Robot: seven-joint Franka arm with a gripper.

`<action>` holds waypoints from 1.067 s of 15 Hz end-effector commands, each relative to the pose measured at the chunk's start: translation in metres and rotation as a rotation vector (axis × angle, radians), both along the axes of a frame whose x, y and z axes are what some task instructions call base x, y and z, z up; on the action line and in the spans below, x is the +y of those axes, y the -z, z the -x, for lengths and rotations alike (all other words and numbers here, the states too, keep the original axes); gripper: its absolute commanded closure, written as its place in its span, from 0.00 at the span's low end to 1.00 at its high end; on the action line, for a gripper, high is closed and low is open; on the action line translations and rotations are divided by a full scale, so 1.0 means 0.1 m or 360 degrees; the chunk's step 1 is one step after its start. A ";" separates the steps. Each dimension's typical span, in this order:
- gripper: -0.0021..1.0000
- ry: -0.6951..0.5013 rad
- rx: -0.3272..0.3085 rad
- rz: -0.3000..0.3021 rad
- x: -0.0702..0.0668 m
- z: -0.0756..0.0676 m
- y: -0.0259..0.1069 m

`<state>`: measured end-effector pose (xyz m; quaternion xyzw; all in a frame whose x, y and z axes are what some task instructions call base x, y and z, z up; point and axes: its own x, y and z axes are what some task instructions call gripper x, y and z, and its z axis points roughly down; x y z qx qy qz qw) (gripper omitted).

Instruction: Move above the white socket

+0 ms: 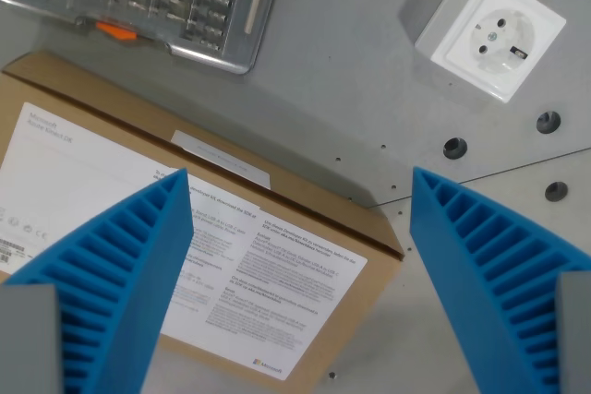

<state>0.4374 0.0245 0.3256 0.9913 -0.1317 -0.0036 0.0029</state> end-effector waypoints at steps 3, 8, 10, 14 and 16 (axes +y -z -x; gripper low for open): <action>0.00 -0.0002 -0.0008 0.0000 0.00 0.00 -0.02; 0.00 -0.0038 -0.0011 -0.0002 -0.01 0.00 -0.01; 0.00 -0.0069 -0.0015 -0.0004 -0.02 0.00 0.00; 0.00 -0.0163 -0.0034 -0.0012 -0.06 0.01 0.04; 0.00 -0.0222 -0.0052 -0.0016 -0.10 0.01 0.08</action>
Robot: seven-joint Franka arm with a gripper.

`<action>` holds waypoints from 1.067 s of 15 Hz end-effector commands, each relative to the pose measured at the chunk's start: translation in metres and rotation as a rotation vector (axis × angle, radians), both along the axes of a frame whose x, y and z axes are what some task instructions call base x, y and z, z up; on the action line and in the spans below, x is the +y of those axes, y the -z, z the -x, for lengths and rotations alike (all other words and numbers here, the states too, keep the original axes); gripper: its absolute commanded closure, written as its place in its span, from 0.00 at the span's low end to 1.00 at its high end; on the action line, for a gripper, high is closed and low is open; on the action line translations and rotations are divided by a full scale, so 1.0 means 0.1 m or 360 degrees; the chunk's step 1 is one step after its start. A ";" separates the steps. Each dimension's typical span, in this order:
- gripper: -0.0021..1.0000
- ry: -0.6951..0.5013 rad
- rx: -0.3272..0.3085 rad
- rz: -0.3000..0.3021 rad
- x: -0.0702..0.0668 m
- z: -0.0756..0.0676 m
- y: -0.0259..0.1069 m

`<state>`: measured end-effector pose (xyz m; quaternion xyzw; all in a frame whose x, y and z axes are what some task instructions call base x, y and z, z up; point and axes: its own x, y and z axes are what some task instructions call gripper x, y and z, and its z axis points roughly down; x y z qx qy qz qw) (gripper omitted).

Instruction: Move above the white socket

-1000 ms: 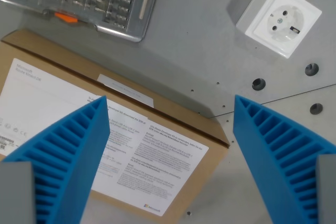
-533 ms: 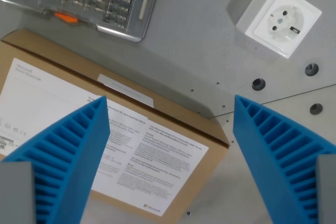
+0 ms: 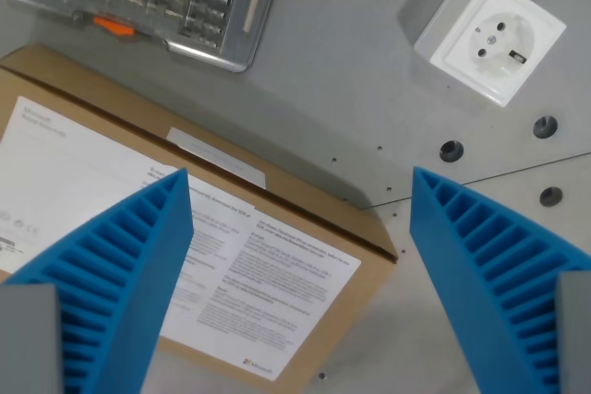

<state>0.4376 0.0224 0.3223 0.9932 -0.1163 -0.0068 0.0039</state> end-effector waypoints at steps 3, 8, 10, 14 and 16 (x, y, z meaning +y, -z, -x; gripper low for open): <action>0.00 -0.0264 -0.0097 -0.0025 -0.14 0.01 0.12; 0.00 -0.0454 -0.0150 -0.0016 -0.25 0.03 0.26; 0.00 -0.0535 -0.0162 -0.0009 -0.30 0.04 0.31; 0.00 -0.0704 -0.0176 -0.0009 -0.41 0.06 0.43; 0.00 -0.0792 -0.0175 -0.0007 -0.47 0.06 0.50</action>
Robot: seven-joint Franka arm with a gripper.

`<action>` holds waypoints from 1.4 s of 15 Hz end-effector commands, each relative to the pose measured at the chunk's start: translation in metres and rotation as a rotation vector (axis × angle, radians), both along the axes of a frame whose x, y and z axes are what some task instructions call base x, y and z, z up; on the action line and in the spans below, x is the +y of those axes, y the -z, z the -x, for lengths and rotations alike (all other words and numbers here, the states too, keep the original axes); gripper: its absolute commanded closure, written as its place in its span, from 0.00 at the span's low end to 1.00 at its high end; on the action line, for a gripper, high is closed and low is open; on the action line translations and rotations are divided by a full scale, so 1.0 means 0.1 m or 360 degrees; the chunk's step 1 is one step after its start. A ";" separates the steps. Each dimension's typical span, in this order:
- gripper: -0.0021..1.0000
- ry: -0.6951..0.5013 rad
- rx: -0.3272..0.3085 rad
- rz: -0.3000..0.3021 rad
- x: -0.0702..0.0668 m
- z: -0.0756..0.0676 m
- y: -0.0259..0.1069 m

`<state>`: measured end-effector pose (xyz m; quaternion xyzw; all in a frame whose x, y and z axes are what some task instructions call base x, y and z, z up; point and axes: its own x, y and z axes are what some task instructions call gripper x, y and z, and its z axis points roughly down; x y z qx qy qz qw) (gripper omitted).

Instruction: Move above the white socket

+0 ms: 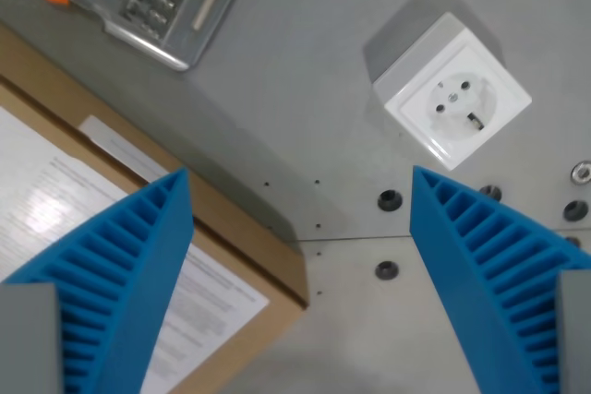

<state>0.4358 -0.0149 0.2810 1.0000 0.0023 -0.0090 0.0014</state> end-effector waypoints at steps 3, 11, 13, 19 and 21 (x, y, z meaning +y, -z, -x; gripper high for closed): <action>0.00 -0.0542 -0.0174 -0.0022 -0.20 0.03 0.20; 0.00 -0.0833 -0.0201 -0.0029 -0.47 0.05 0.52; 0.00 -0.0903 -0.0213 -0.0030 -0.53 0.07 0.58; 0.00 -0.1052 -0.0245 -0.0035 -0.70 0.13 0.77; 0.00 -0.1098 -0.0238 -0.0037 -0.75 0.13 0.84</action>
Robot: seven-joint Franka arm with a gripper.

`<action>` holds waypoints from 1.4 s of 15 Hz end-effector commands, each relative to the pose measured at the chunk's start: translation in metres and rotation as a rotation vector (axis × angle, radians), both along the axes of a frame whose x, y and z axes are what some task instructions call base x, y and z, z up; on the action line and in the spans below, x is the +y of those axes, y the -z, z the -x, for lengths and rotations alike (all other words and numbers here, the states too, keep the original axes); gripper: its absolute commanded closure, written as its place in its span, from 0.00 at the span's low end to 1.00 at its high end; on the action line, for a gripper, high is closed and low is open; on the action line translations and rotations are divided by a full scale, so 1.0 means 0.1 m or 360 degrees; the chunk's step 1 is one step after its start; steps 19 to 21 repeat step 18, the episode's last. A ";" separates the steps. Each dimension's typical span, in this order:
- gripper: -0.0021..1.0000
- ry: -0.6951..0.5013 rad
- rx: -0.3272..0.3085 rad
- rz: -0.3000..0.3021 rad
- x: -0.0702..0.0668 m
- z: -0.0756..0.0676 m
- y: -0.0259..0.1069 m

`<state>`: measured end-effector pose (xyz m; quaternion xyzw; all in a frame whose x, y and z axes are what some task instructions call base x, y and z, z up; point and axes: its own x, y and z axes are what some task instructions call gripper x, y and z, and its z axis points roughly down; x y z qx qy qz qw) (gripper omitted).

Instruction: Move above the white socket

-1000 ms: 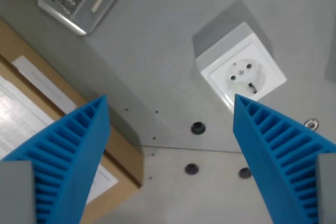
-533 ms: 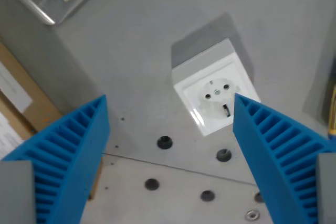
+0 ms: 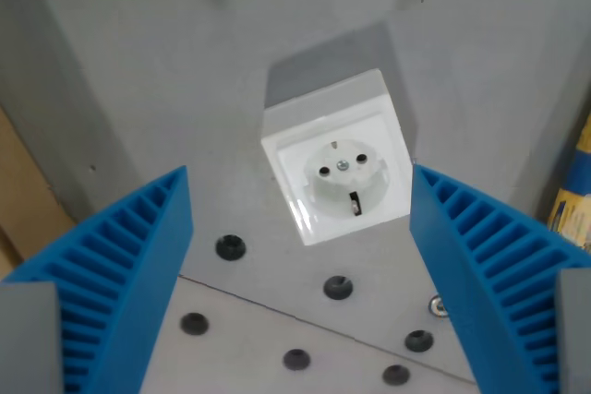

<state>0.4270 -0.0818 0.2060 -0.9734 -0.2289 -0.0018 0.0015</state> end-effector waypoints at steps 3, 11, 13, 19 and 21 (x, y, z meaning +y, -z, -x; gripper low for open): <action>0.00 -0.0408 -0.0191 -0.0064 -0.15 0.05 0.17; 0.00 -0.0440 -0.0218 -0.0073 -0.27 0.10 0.31; 0.00 -0.0434 -0.0229 -0.0072 -0.29 0.12 0.32; 0.00 -0.0399 -0.0238 -0.0073 -0.31 0.15 0.35; 0.00 -0.0399 -0.0238 -0.0073 -0.31 0.15 0.35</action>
